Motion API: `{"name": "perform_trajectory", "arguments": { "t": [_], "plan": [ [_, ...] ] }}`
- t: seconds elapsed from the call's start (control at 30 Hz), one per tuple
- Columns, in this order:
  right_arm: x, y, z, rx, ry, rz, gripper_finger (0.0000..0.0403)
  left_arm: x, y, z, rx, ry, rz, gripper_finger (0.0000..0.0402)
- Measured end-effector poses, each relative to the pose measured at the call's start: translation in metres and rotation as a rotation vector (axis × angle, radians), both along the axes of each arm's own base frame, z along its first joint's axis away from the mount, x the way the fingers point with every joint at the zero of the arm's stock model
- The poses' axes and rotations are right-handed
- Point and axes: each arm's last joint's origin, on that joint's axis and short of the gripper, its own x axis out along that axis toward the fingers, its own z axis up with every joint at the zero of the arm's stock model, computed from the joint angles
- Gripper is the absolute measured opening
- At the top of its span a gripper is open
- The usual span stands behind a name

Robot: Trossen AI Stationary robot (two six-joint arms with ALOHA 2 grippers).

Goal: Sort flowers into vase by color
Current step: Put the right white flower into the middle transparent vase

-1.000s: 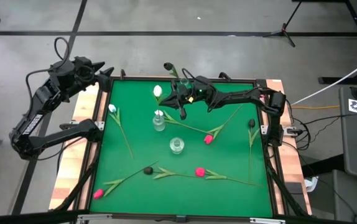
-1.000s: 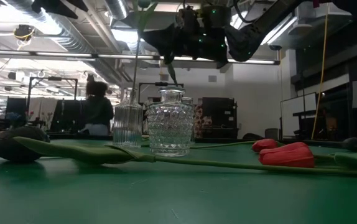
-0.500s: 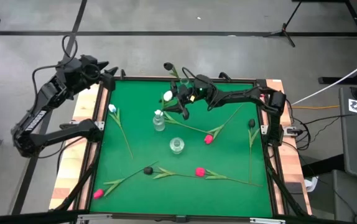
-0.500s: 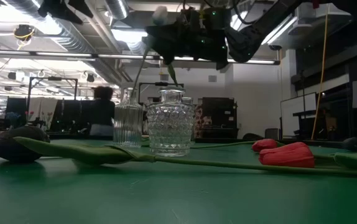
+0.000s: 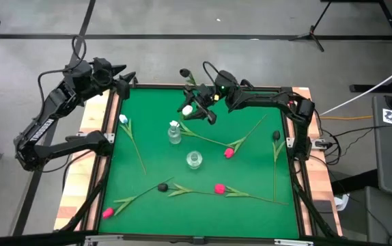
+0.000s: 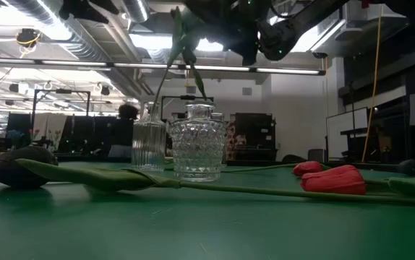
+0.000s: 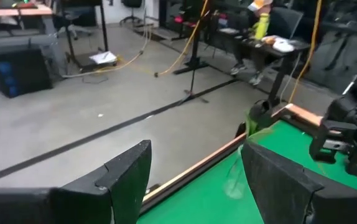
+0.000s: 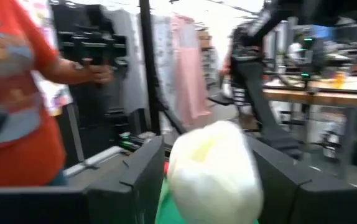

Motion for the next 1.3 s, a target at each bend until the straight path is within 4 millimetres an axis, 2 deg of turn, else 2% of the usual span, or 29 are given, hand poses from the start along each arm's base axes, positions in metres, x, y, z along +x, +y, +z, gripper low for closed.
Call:
{"name": "perform_trajectory", "arguments": {
  "t": [0.2,0.4,0.57,0.83,1.13,1.3],
  "plan": [
    [-0.011,-0.011,0.028,-0.007,0.008,0.112,0.0175,0.0,0.0,0.001,0.011,-0.004,-0.01,0.0249],
    [-0.038,-0.028,0.074,-0.072,-0.06,0.127,0.0157,0.001,0.0,0.001,0.011,-0.006,-0.016,0.0249],
    [-0.073,-0.041,0.112,-0.125,-0.11,0.09,0.0145,0.001,0.0,0.001,0.012,-0.009,-0.024,0.0249],
    [-0.136,-0.054,0.158,-0.199,-0.162,-0.026,0.0124,0.003,-0.002,0.003,0.009,-0.037,-0.116,0.0249],
    [-0.207,-0.045,0.202,-0.275,-0.2,-0.161,0.0114,0.011,-0.002,0.012,0.053,-0.134,-0.313,0.0249],
    [-0.242,-0.038,0.217,-0.335,-0.206,-0.236,0.0114,0.016,0.001,0.015,0.047,-0.178,-0.366,0.0249]
  ]
}}
